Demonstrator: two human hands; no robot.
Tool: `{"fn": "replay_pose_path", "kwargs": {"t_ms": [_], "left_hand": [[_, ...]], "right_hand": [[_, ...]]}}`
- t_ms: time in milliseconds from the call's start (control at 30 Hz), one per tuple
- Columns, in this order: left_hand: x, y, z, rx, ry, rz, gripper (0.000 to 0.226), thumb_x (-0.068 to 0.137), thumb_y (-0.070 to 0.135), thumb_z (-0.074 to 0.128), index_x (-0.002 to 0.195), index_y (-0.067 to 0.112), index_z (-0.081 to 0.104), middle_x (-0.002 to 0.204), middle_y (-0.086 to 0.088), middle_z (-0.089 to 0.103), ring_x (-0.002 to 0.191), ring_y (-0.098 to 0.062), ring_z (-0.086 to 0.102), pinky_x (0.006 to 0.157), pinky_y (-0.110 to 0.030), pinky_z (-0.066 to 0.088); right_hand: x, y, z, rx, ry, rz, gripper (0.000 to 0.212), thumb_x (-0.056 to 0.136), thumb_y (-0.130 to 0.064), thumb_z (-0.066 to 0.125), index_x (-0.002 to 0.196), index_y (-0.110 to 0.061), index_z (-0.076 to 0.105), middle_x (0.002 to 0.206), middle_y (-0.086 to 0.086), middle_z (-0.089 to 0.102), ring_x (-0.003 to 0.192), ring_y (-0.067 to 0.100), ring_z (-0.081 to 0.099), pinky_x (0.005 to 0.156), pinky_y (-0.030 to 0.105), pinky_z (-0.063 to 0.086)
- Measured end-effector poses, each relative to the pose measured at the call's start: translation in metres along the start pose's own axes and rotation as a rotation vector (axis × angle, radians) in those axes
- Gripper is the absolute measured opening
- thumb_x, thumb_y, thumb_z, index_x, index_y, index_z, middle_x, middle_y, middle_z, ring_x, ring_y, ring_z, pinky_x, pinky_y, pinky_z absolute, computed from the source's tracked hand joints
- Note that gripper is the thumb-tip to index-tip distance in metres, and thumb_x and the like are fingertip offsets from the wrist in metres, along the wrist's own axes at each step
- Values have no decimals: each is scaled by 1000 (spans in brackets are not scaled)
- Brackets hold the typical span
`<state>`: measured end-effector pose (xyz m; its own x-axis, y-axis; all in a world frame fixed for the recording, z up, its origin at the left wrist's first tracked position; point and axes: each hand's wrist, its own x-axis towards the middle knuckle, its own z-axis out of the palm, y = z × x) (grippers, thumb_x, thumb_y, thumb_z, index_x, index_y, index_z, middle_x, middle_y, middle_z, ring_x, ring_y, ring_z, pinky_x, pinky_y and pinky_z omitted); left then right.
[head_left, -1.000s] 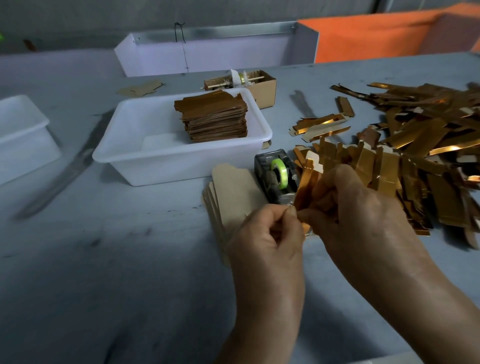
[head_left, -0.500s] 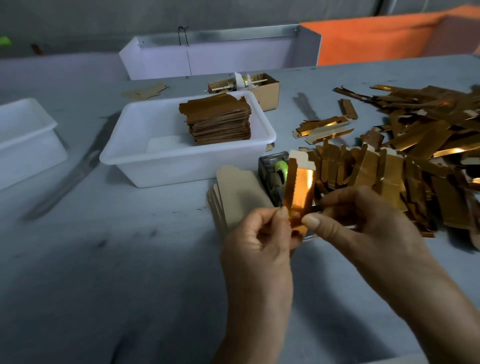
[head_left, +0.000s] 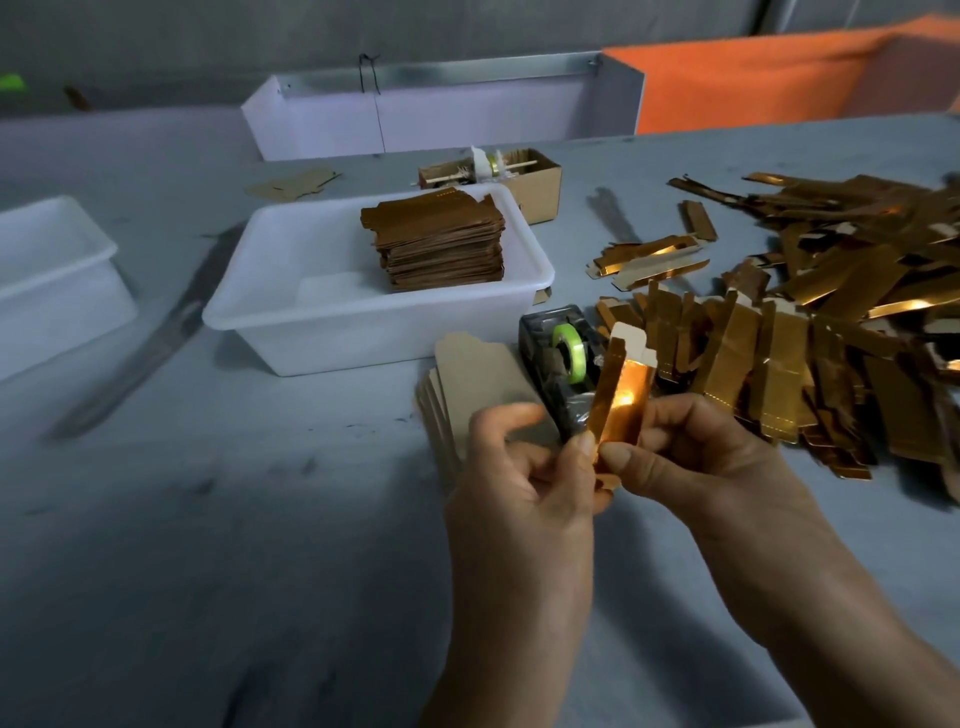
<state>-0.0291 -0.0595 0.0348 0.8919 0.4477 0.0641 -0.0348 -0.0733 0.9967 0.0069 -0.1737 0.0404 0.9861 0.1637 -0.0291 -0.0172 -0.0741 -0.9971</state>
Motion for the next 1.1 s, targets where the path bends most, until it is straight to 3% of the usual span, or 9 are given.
{"fn": "replay_pose_path", "kwargs": {"t_ms": [100, 233, 400, 567, 633, 767, 867, 933, 1100], "left_hand": [[3, 1, -4, -186, -48, -152, 22, 87, 13, 67, 95, 26, 51, 78, -1, 74, 66, -15, 73, 59, -25, 58], [4, -1, -8, -205, -132, -152, 4, 90, 11, 62, 88, 15, 62, 82, -1, 75, 74, -15, 74, 62, -24, 58], [6, 2, -10, -54, -182, -73, 10, 92, 20, 59, 89, 21, 68, 83, 7, 74, 68, -10, 73, 60, -20, 58], [10, 1, -14, 156, -243, -13, 19, 93, 32, 55, 88, 23, 71, 66, 10, 69, 50, -3, 62, 46, -12, 46], [10, -3, -16, 276, -179, 52, 23, 93, 35, 55, 83, 21, 71, 66, 8, 68, 52, -3, 60, 48, -20, 51], [33, -12, -30, 711, 227, 303, 19, 92, 32, 58, 90, 15, 66, 85, -1, 65, 80, -20, 61, 66, -36, 49], [52, -19, -37, 914, 192, 90, 38, 88, 49, 58, 103, 13, 57, 103, -5, 57, 99, -25, 54, 81, -38, 47], [58, -25, -38, 776, 120, -68, 39, 84, 48, 65, 98, 14, 53, 99, -3, 59, 96, -24, 57, 82, -38, 49], [70, -38, -44, 398, 85, -298, 29, 77, 34, 78, 81, 23, 52, 77, 10, 61, 68, -5, 57, 54, -16, 42]], "right_hand": [[-1, 1, -1, -3, -15, -15, 21, 60, -31, 68, 76, -20, 62, 74, 7, 60, 80, 21, 63, 72, 26, 47], [-1, 1, -2, -30, -48, -34, 18, 60, -32, 67, 75, -23, 61, 75, 7, 61, 83, 19, 64, 75, 28, 48], [0, 0, -2, -36, -20, -45, 19, 61, -32, 67, 73, -21, 60, 69, -2, 61, 76, 13, 64, 70, 22, 46], [0, -5, 0, -23, -56, -39, 13, 67, -31, 61, 78, -28, 66, 77, 2, 64, 82, 14, 64, 77, 30, 47], [6, -10, -6, -33, -47, -30, 17, 68, -35, 57, 82, -36, 66, 86, -6, 68, 86, 10, 65, 80, 32, 47], [43, -23, -32, -150, 124, -64, 17, 86, -33, 54, 94, -47, 61, 95, -21, 68, 94, 6, 64, 81, 33, 49], [79, -25, -55, -536, 347, -82, 36, 91, -35, 54, 127, -29, 51, 124, -2, 58, 112, 18, 54, 83, 36, 45], [88, -20, -65, -773, 501, -75, 53, 90, -37, 57, 138, -23, 39, 141, 9, 41, 125, 28, 44, 92, 41, 44], [53, 9, -46, -888, 535, -287, 51, 88, -31, 58, 135, -20, 43, 143, 8, 33, 122, 25, 43, 86, 29, 39]]}}
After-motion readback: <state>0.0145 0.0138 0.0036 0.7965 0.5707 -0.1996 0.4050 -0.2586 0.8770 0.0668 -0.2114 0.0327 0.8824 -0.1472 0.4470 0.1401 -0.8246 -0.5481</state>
